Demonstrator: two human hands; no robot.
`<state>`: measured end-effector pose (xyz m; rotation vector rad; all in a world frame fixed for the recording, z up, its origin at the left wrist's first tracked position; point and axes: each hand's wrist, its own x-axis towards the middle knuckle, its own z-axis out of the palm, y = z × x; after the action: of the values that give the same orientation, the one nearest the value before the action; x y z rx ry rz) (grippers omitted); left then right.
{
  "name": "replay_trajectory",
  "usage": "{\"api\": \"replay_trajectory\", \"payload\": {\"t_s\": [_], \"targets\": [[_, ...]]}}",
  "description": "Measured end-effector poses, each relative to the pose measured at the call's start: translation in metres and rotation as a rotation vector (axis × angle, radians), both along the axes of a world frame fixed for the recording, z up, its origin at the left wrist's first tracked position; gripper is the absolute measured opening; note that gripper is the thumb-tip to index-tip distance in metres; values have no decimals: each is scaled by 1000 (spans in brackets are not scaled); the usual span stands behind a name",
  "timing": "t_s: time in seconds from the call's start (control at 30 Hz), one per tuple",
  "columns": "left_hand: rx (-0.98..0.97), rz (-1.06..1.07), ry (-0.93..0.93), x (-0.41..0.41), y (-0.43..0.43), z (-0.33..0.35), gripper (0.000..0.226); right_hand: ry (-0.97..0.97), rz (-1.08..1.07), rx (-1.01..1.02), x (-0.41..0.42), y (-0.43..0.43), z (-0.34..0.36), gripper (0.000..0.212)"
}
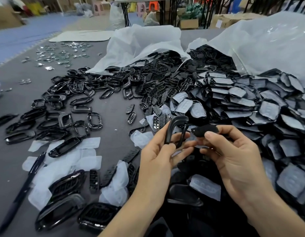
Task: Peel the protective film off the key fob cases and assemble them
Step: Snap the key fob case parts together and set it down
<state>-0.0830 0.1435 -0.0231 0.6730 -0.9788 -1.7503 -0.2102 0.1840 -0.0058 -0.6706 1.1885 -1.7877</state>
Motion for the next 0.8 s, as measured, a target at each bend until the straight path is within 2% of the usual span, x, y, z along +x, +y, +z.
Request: {"api": "replay_trajectory", "payload": {"t_s": [0.17, 0.3, 0.4, 0.5, 0.63, 0.8], "targets": [[47, 18, 28, 1, 0, 4, 32, -48, 21, -29, 1, -1, 0, 23], [108, 56, 58, 1, -2, 8, 28, -19, 76, -7, 0, -1, -3, 24], [138, 70, 68, 1, -1, 8, 20, 22, 86, -1, 0, 0, -4, 32], [134, 74, 91, 1, 0, 9, 11, -32, 68, -16, 1, 0, 0, 23], [135, 70, 128, 2, -1, 9, 10, -32, 35, 3, 0, 0, 2, 29], [90, 73, 98, 2, -2, 6, 13, -53, 14, 3, 1, 1, 1, 25]]}}
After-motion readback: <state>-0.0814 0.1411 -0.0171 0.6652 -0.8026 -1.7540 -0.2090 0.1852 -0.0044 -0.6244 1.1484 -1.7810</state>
